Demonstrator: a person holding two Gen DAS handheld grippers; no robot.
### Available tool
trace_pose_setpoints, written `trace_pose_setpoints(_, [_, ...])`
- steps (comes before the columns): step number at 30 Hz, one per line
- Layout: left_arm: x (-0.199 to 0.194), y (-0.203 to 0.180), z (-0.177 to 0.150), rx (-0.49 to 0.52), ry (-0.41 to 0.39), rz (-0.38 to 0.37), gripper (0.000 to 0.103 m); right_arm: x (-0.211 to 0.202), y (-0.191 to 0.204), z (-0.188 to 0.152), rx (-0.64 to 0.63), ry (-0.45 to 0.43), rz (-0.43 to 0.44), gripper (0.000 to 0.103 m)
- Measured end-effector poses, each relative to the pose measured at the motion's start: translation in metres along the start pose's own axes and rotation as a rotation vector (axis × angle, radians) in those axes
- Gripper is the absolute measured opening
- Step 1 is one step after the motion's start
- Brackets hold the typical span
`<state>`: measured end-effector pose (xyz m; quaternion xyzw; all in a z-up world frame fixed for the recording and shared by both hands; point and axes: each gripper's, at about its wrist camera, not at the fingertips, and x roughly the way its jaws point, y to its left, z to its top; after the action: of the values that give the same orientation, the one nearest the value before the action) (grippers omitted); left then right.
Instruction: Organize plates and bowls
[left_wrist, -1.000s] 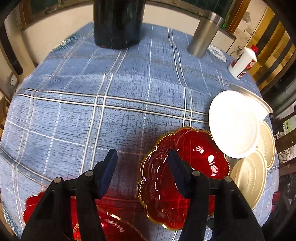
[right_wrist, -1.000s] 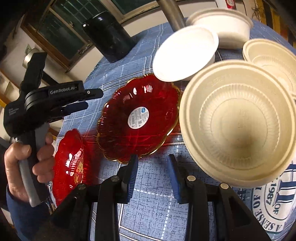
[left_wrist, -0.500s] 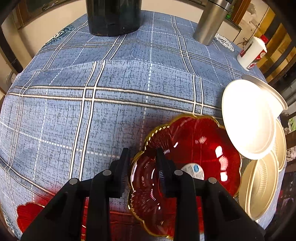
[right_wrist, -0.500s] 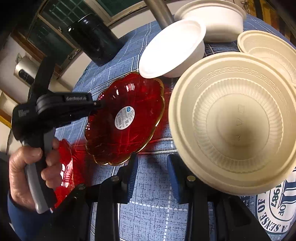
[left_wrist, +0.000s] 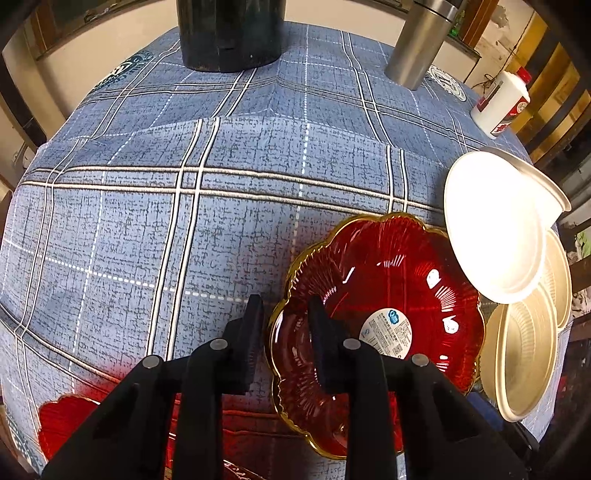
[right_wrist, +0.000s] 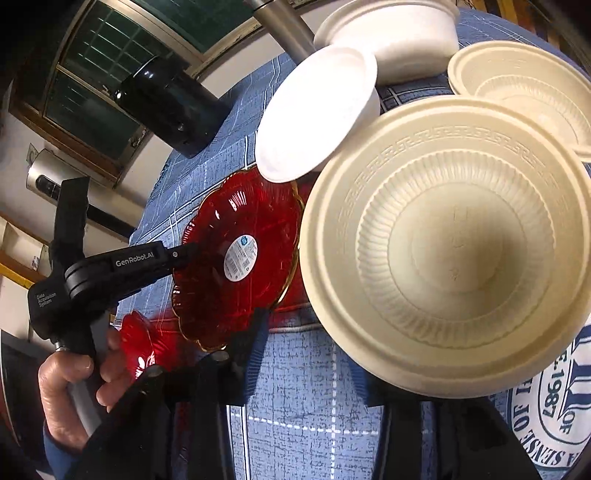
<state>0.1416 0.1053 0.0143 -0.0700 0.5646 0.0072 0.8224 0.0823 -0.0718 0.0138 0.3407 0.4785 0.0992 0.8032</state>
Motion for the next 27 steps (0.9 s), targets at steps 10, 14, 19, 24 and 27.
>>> trace_pose_setpoints(10, [0.006,-0.003,0.004,-0.003,0.001,0.0,0.022,0.016,0.016,0.012,-0.022,0.031,-0.008,0.034])
trace_pose_setpoints(14, [0.003,-0.004,0.003,0.006,-0.009,0.01,0.02,0.021,0.012,0.012,-0.016,0.03,0.008,0.014])
trace_pose_setpoints(19, [-0.004,-0.004,0.001,0.01,-0.029,0.011,0.019,0.021,0.008,0.011,-0.031,0.026,0.029,0.014])
trace_pose_setpoints(24, [-0.02,-0.003,-0.004,0.016,-0.067,0.015,0.018,0.015,0.01,0.008,-0.036,0.027,0.059,0.014])
trace_pose_setpoints(27, [-0.028,0.0,-0.007,0.009,-0.081,0.016,0.018,0.009,0.014,0.006,-0.046,0.021,0.075,0.014])
